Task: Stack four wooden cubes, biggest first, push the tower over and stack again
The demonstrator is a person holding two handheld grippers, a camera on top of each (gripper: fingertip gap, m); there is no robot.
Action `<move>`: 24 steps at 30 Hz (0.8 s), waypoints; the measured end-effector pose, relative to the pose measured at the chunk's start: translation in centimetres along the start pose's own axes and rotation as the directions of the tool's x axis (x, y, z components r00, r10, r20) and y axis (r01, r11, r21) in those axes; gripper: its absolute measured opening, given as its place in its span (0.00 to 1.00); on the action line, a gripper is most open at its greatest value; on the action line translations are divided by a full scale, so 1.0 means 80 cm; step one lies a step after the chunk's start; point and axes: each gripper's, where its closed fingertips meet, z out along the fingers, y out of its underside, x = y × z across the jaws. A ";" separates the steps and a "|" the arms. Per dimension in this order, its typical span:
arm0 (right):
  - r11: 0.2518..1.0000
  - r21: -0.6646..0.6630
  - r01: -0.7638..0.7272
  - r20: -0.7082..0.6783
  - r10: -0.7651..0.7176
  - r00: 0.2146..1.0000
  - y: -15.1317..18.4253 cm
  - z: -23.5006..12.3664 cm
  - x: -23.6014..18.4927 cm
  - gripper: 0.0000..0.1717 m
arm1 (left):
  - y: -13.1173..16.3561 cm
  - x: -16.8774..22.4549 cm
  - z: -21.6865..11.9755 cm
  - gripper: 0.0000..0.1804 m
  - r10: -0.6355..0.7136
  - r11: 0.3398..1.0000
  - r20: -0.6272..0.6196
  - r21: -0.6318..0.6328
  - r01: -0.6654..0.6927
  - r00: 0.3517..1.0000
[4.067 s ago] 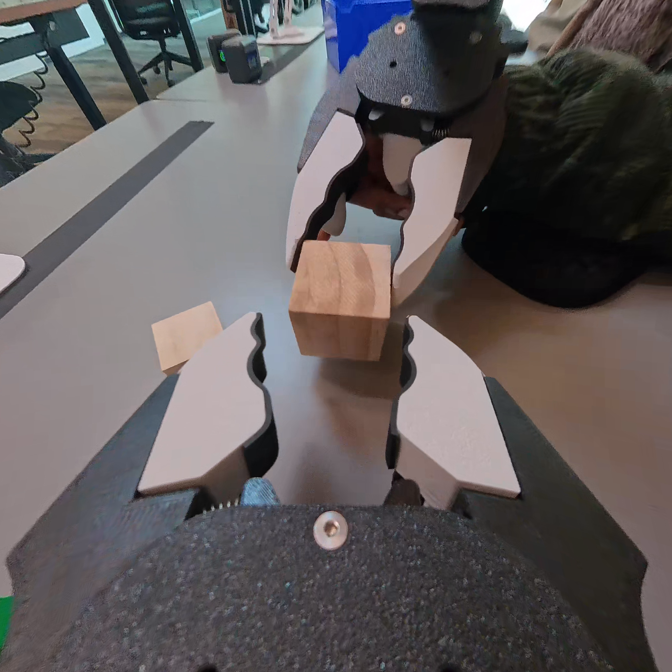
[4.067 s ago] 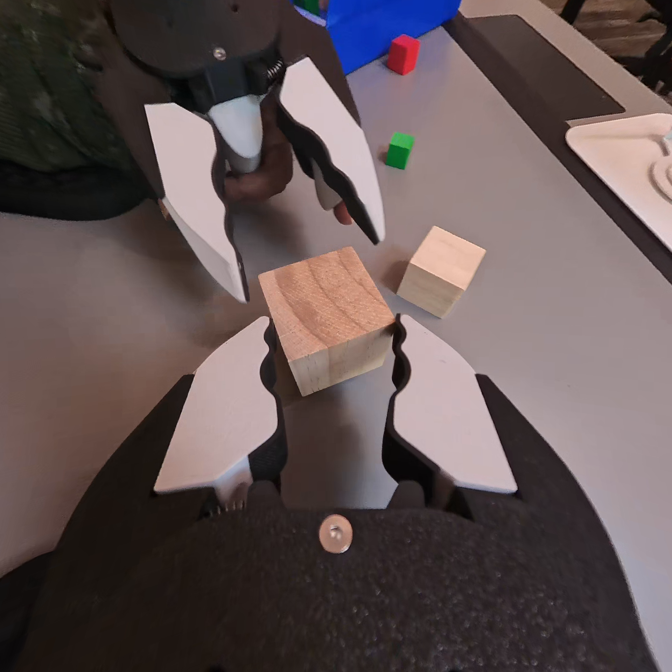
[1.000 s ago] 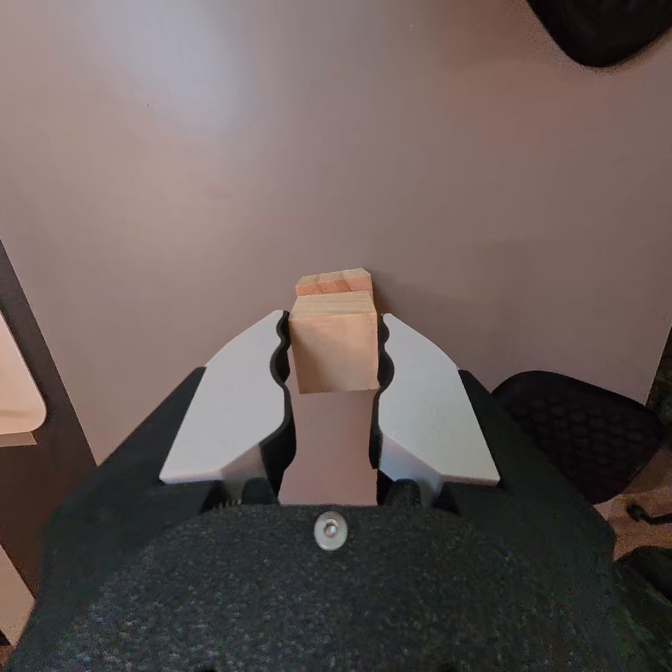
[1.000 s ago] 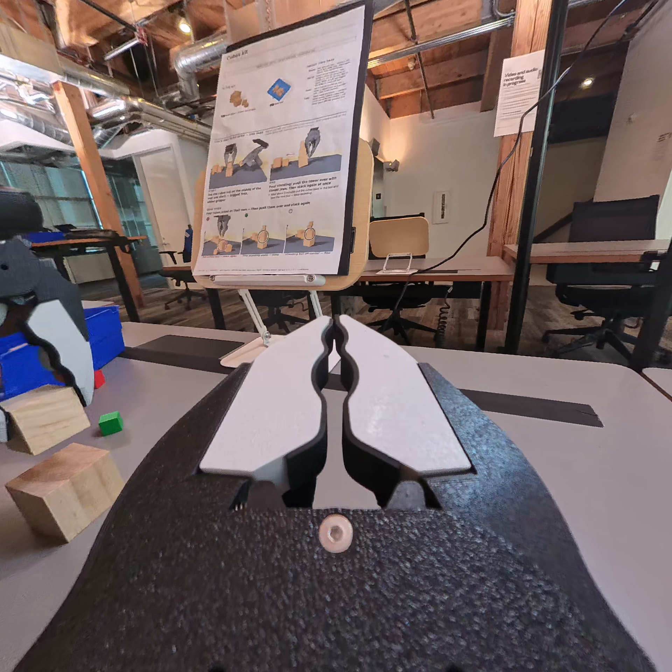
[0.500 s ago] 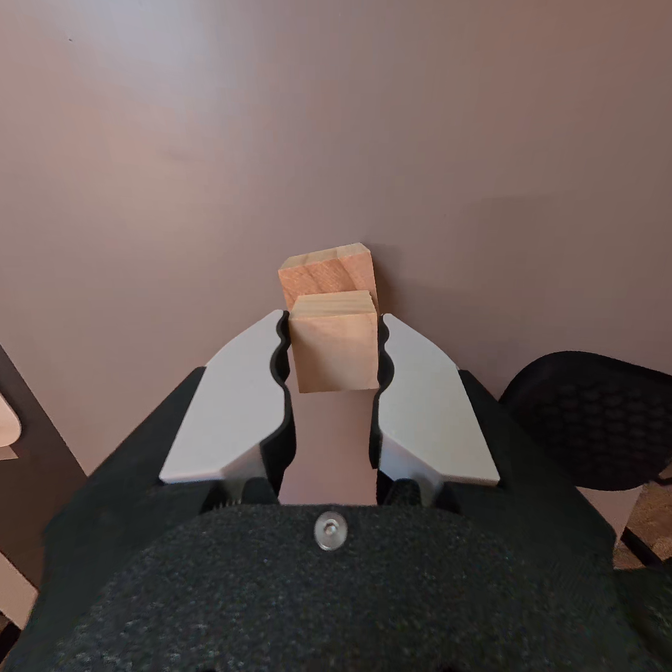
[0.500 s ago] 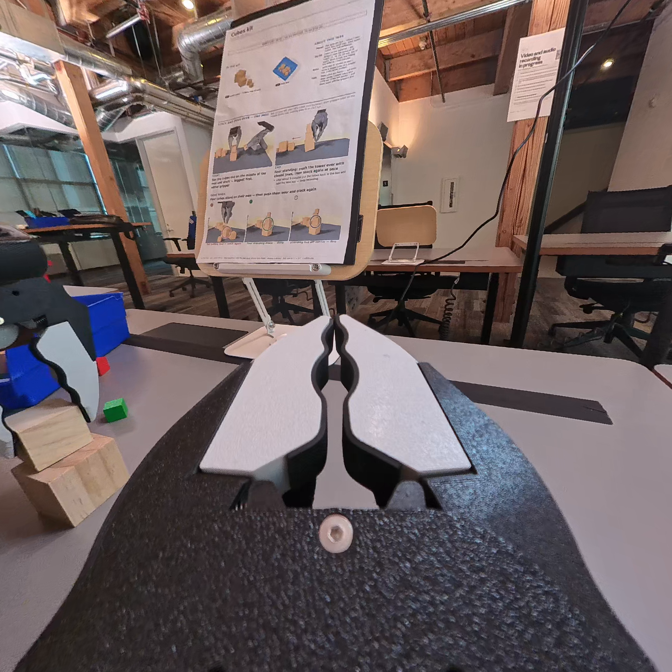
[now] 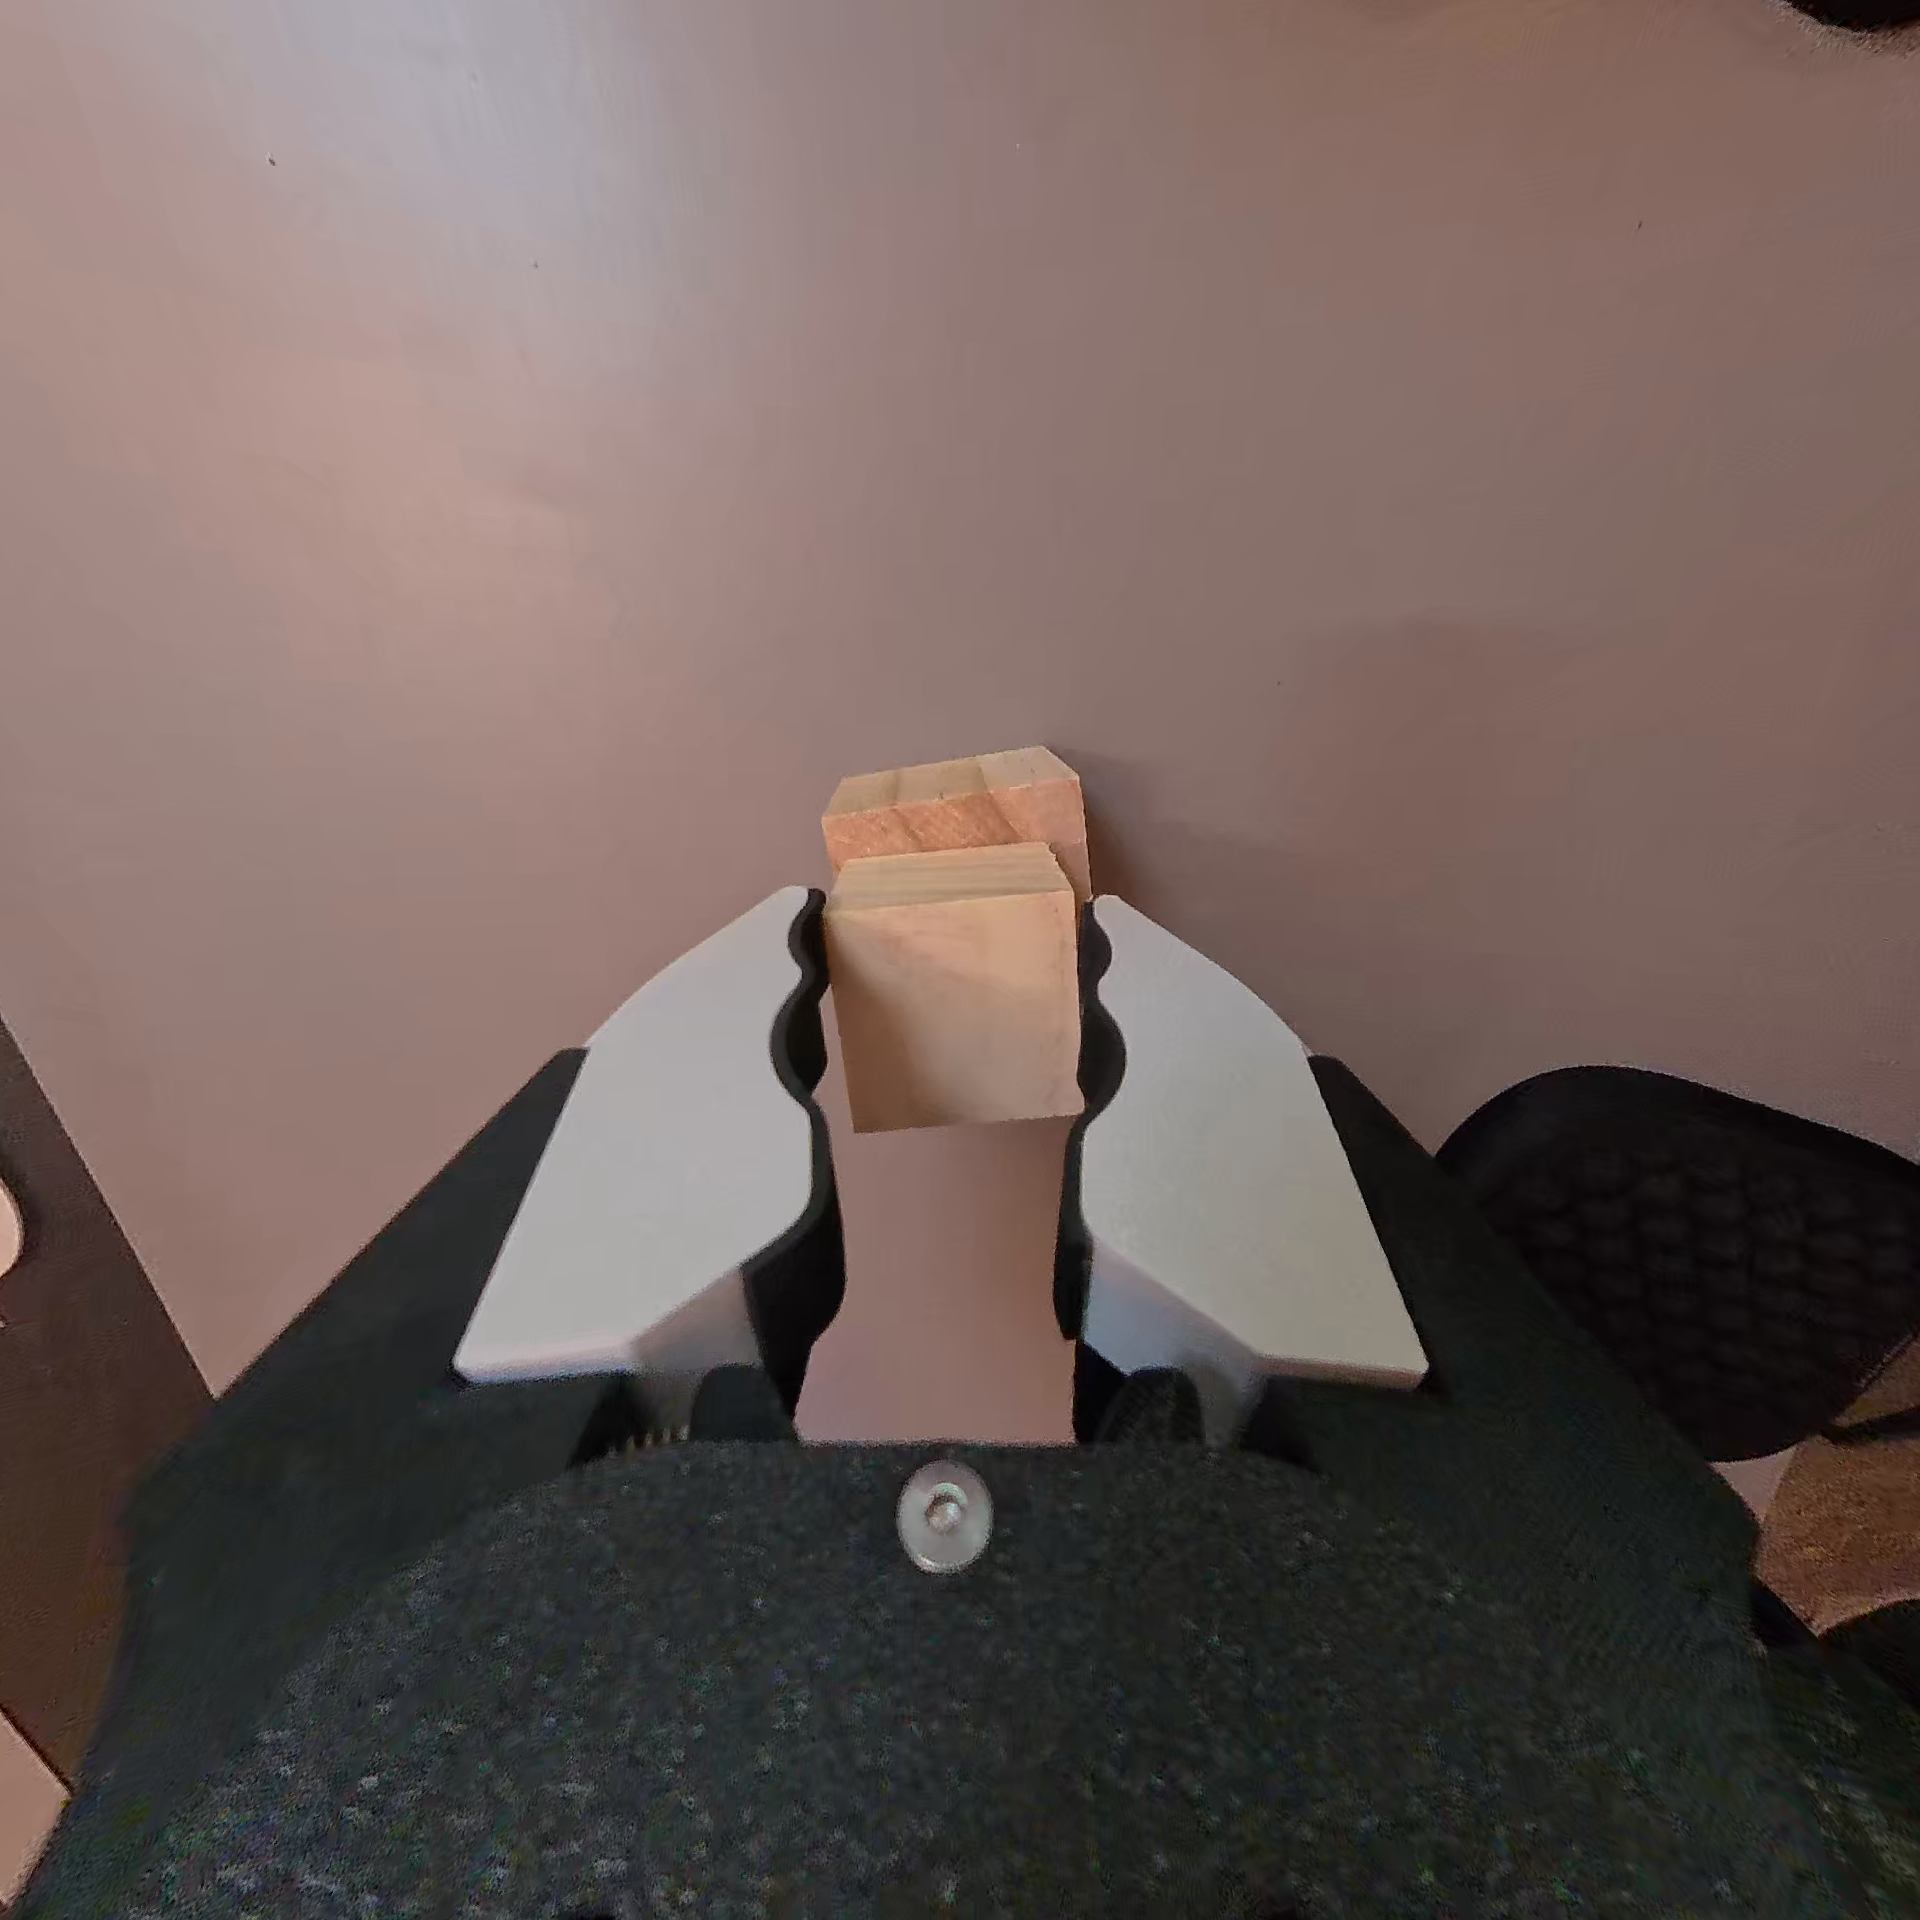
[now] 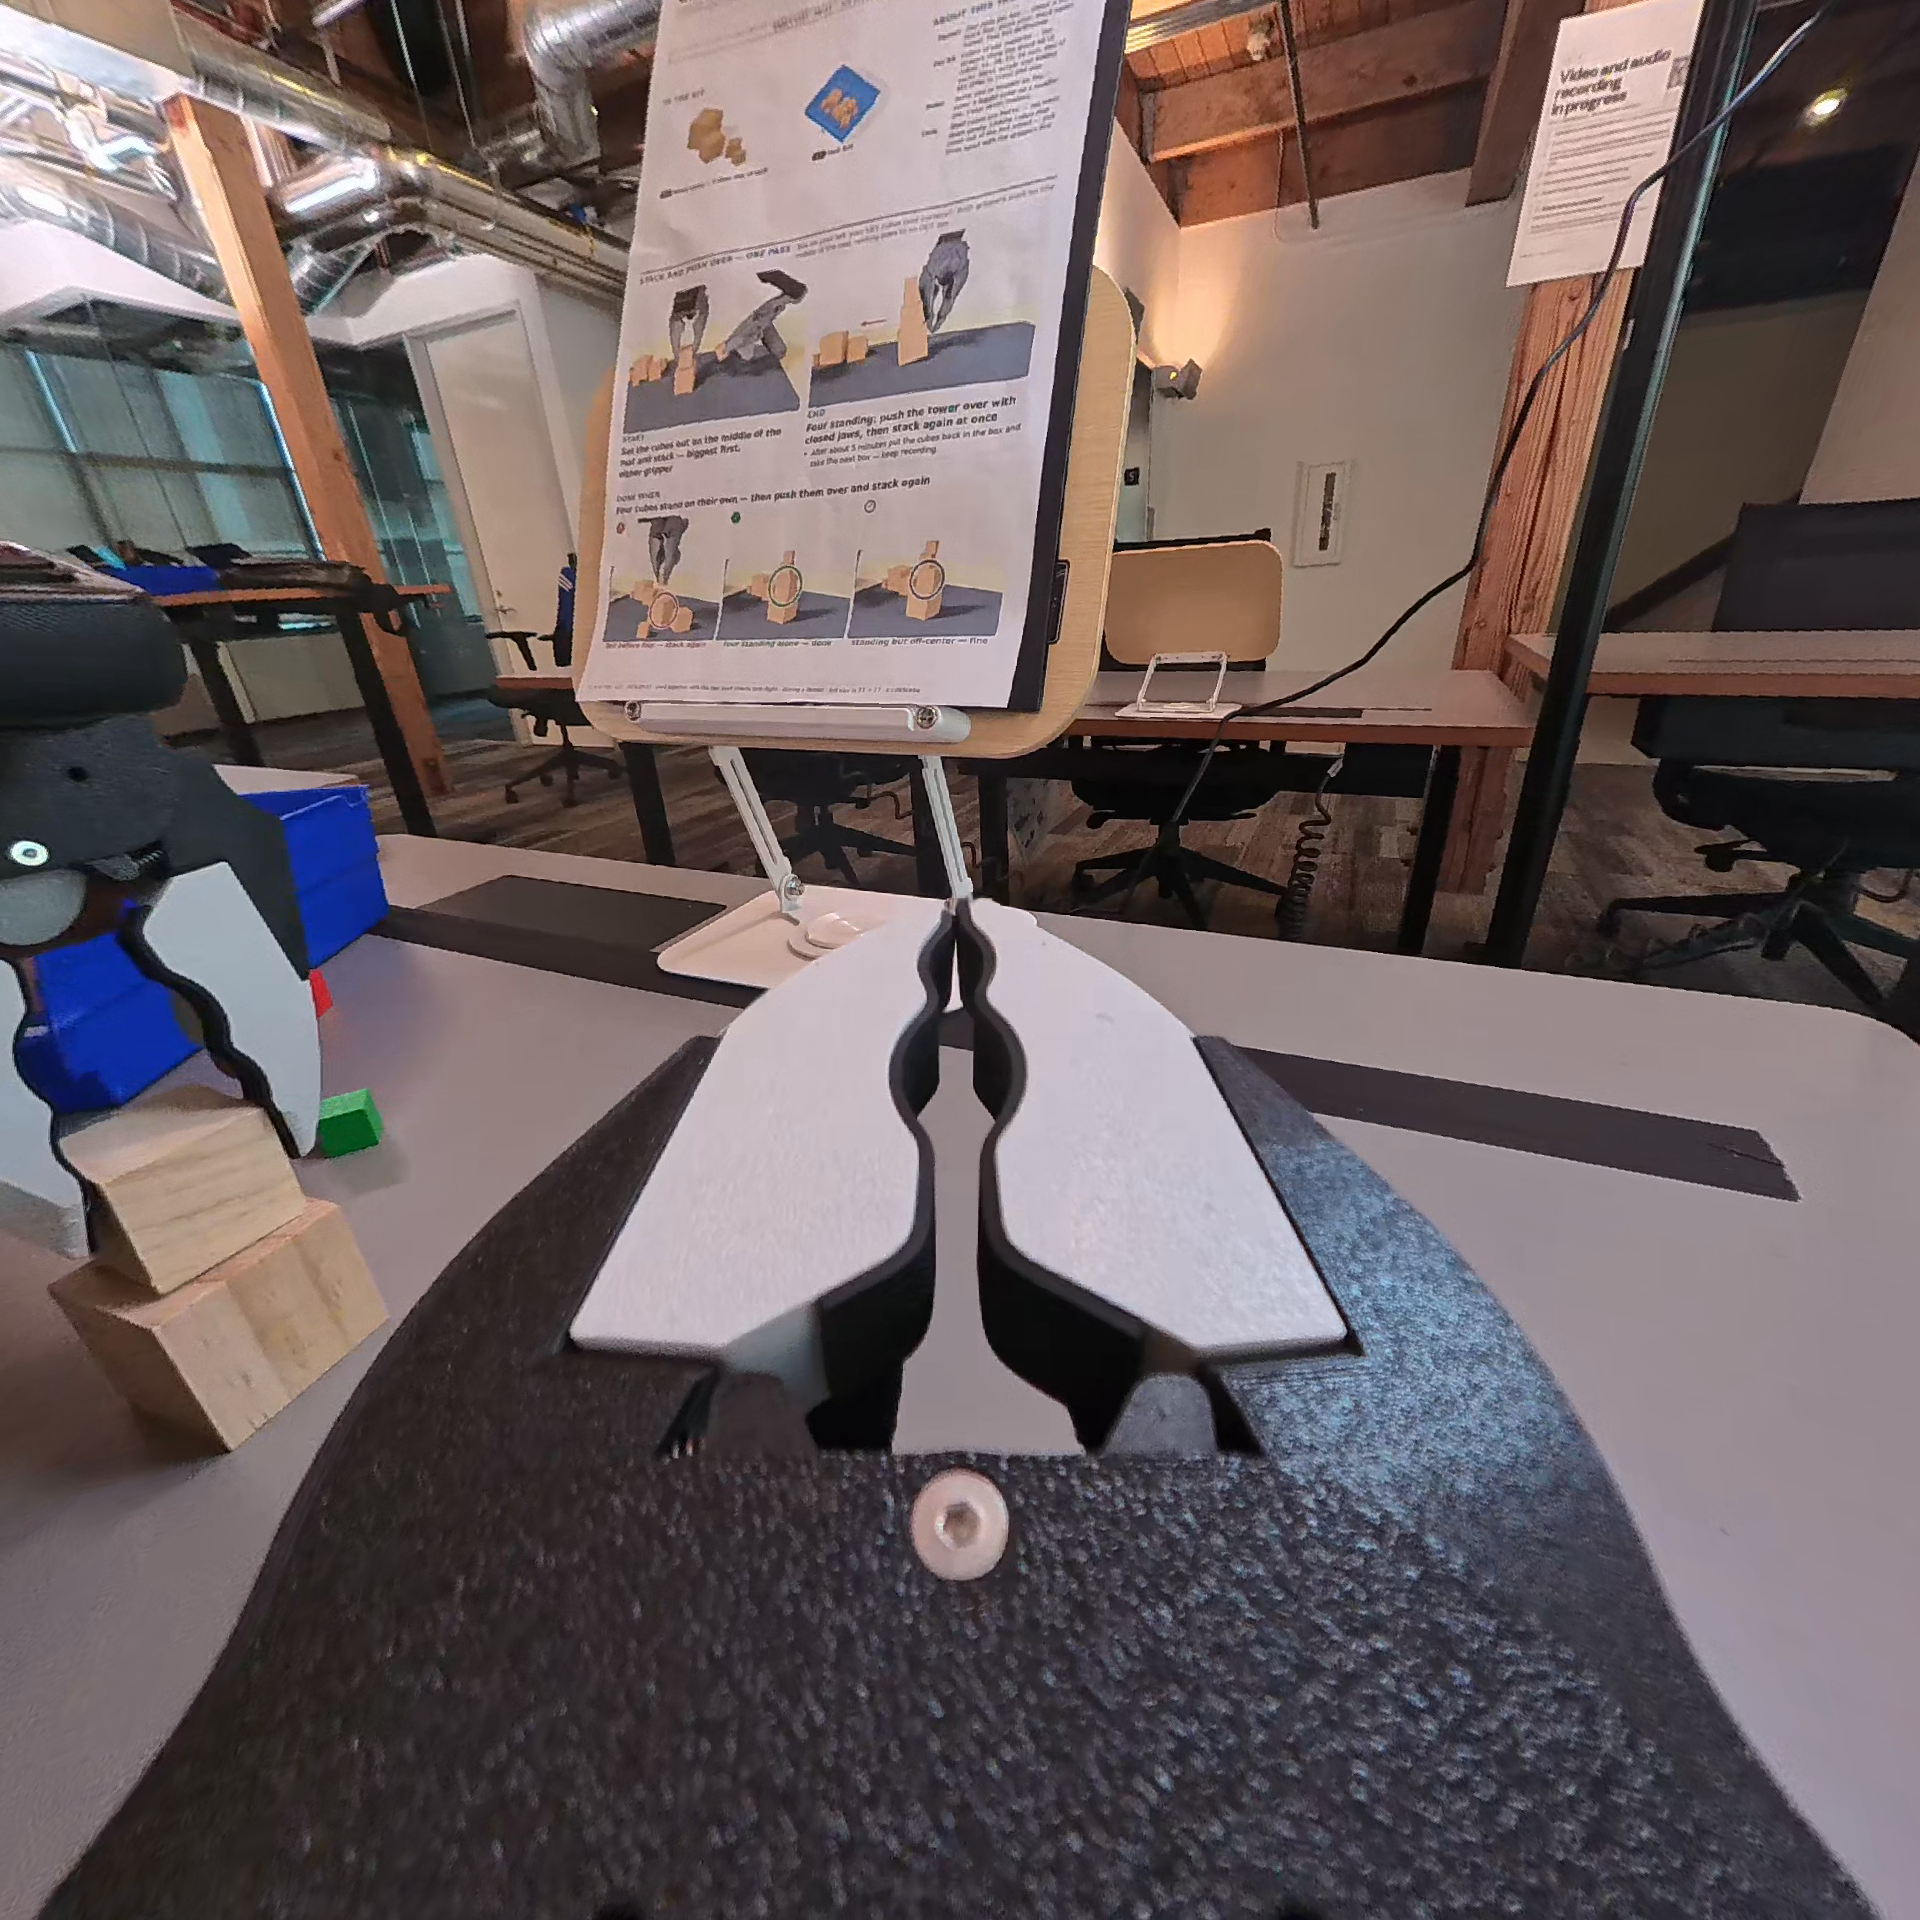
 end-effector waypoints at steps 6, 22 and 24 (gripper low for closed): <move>1.000 0.000 0.004 0.009 -0.004 1.000 0.000 0.001 -0.002 0.00 | -0.006 0.001 0.001 0.25 -0.017 1.000 -0.002 0.013 0.017 1.000; 1.000 0.006 0.007 0.039 -0.008 0.999 -0.001 0.002 -0.010 0.02 | -0.005 0.001 0.000 0.25 -0.068 0.998 -0.017 -0.002 0.068 0.998; 1.000 0.007 0.009 0.036 -0.009 0.999 0.000 0.002 -0.010 0.03 | -0.004 0.002 0.000 0.25 -0.068 0.998 -0.022 -0.007 0.068 0.997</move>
